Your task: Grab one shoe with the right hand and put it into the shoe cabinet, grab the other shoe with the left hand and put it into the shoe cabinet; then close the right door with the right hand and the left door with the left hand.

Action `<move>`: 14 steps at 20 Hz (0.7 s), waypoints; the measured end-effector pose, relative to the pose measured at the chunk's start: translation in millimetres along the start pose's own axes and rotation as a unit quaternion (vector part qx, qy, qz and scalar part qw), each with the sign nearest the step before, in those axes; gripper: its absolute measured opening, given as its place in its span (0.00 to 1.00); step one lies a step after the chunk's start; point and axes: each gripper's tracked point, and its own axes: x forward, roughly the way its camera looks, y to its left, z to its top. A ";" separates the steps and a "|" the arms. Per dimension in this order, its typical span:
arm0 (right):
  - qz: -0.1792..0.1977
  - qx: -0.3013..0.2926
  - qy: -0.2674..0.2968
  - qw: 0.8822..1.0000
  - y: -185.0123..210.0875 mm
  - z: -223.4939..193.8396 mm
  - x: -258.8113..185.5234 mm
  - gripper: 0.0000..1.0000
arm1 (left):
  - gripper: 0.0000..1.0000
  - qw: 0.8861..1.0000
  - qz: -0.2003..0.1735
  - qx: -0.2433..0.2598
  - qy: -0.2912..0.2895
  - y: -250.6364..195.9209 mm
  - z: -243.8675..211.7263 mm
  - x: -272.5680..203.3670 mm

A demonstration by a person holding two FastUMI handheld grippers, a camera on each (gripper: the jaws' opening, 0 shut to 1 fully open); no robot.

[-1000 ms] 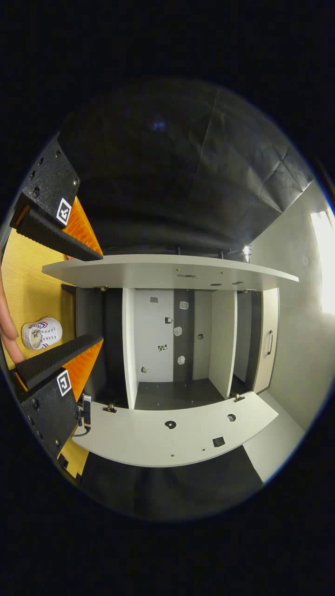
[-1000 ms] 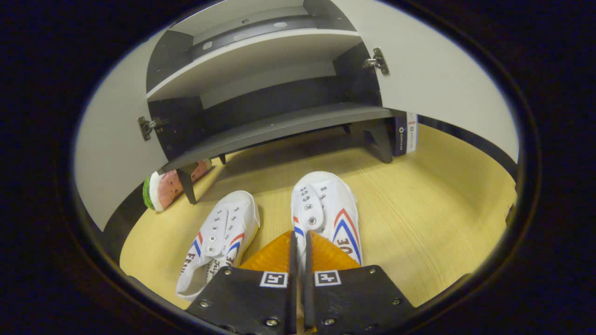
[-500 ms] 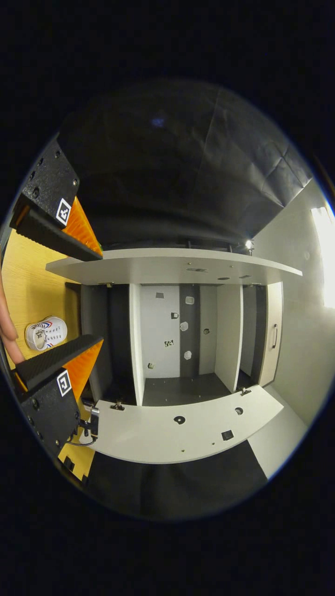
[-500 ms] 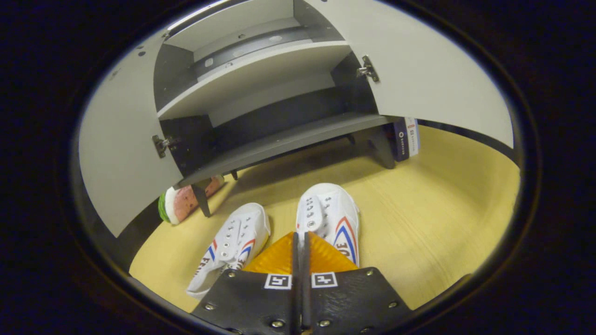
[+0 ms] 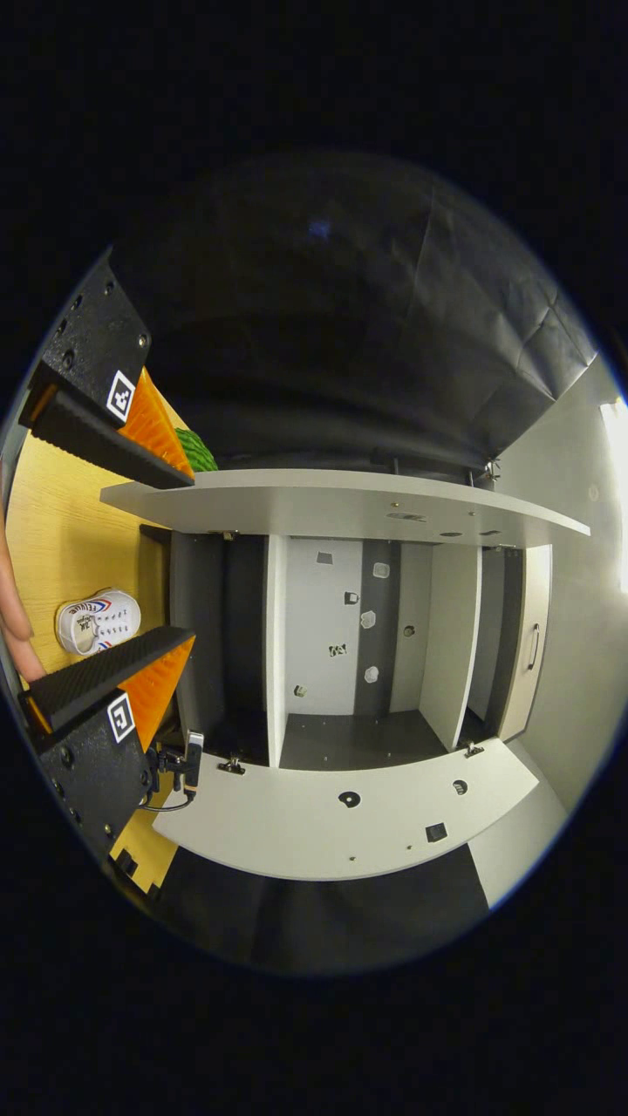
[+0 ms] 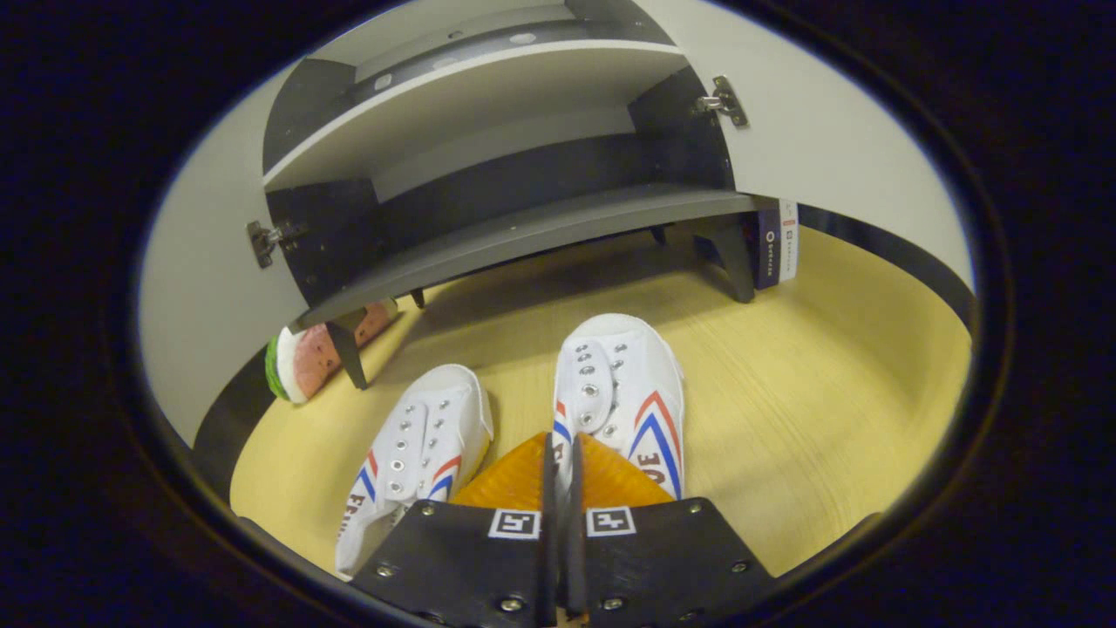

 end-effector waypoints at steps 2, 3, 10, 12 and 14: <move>0.032 0.021 -0.040 0.998 3.2 11.4 -13.4 0.05 | 0.97 1.000 0.000 0.010 -0.013 1.7 3.6 -0.8; 0.042 0.030 -0.052 0.997 4.1 15.5 -18.8 0.05 | 0.97 1.000 -0.002 0.013 -0.017 0.5 4.8 -1.7; 0.024 -0.010 0.013 1.000 7.5 -6.5 -14.8 0.28 | 0.97 1.000 -0.024 0.006 -0.006 -11.4 -4.3 6.3; 0.009 -0.068 0.036 0.997 3.9 -16.4 -8.7 0.57 | 0.97 1.000 -0.026 0.003 0.000 -10.5 -7.2 12.0; -0.007 -0.057 0.026 0.998 5.2 -11.3 -4.6 0.55 | 0.97 0.999 -0.033 -0.002 0.000 -12.0 -7.0 19.9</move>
